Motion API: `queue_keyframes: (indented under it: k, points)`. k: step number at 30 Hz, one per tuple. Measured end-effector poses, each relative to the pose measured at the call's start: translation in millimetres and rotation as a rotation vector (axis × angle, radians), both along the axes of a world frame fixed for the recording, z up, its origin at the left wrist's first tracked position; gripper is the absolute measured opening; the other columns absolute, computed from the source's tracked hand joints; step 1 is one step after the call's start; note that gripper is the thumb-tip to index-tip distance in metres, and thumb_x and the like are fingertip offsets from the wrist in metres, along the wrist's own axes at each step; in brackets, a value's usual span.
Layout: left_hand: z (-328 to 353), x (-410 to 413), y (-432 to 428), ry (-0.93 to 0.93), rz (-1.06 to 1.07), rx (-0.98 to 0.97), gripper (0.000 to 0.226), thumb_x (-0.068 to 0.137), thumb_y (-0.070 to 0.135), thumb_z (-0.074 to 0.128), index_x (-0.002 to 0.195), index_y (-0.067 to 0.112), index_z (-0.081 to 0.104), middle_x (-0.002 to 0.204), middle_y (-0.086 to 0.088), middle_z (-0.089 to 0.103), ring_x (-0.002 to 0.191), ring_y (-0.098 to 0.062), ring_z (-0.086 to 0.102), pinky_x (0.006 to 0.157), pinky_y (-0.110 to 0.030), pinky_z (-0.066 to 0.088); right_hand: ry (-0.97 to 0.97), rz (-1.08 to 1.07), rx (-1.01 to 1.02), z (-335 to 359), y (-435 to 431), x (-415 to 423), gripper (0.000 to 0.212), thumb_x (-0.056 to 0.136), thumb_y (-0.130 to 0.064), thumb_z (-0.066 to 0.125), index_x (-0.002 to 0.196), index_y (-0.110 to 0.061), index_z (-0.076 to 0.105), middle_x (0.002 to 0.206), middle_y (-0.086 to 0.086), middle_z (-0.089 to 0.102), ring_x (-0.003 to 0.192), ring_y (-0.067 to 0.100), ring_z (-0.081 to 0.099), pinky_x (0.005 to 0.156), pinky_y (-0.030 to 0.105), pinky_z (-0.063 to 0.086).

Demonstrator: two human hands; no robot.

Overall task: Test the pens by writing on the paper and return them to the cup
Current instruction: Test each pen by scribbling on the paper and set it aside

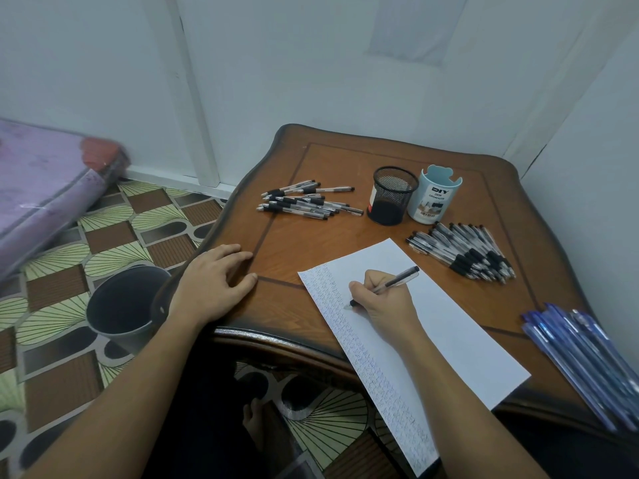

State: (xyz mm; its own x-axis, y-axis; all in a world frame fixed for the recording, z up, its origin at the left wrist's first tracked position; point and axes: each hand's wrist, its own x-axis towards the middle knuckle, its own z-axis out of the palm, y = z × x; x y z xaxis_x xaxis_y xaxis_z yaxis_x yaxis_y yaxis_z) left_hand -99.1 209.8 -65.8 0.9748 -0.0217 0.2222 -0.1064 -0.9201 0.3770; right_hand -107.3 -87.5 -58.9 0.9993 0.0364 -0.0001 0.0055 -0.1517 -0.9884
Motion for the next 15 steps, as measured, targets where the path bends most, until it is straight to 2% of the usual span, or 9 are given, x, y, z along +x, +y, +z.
queue_keyframes:
  k: [5, 15]
  points:
    - [0.1, -0.1, 0.1, -0.003, -0.004, -0.002, 0.07, 0.076, 0.07, 0.036, 0.126, 0.03, 0.064, 0.137, 0.005, 0.055, 0.127, -0.018, 0.048, 0.11, -0.042, 0.035, 0.007, 0.001, -0.014, 0.2, 0.0, 0.0, 0.051, 0.09, -0.006, 0.066, 0.055, -0.017, 0.031, 0.065, 0.011, 0.027, 0.065, 0.022, 0.035, 0.064, 0.034, 0.045]
    - [0.2, 0.0, -0.2, -0.007, -0.004, -0.001, 0.071, 0.075, 0.07, 0.036, 0.126, 0.03, 0.064, 0.138, 0.005, 0.055, 0.128, -0.017, 0.048, 0.111, -0.041, 0.033, 0.005, 0.004, -0.007, 1.1, 0.2, -1.1, 0.042, 0.09, 0.0, 0.062, 0.06, -0.007, 0.032, 0.065, 0.01, 0.025, 0.06, 0.015, 0.033, 0.058, 0.024, 0.044]
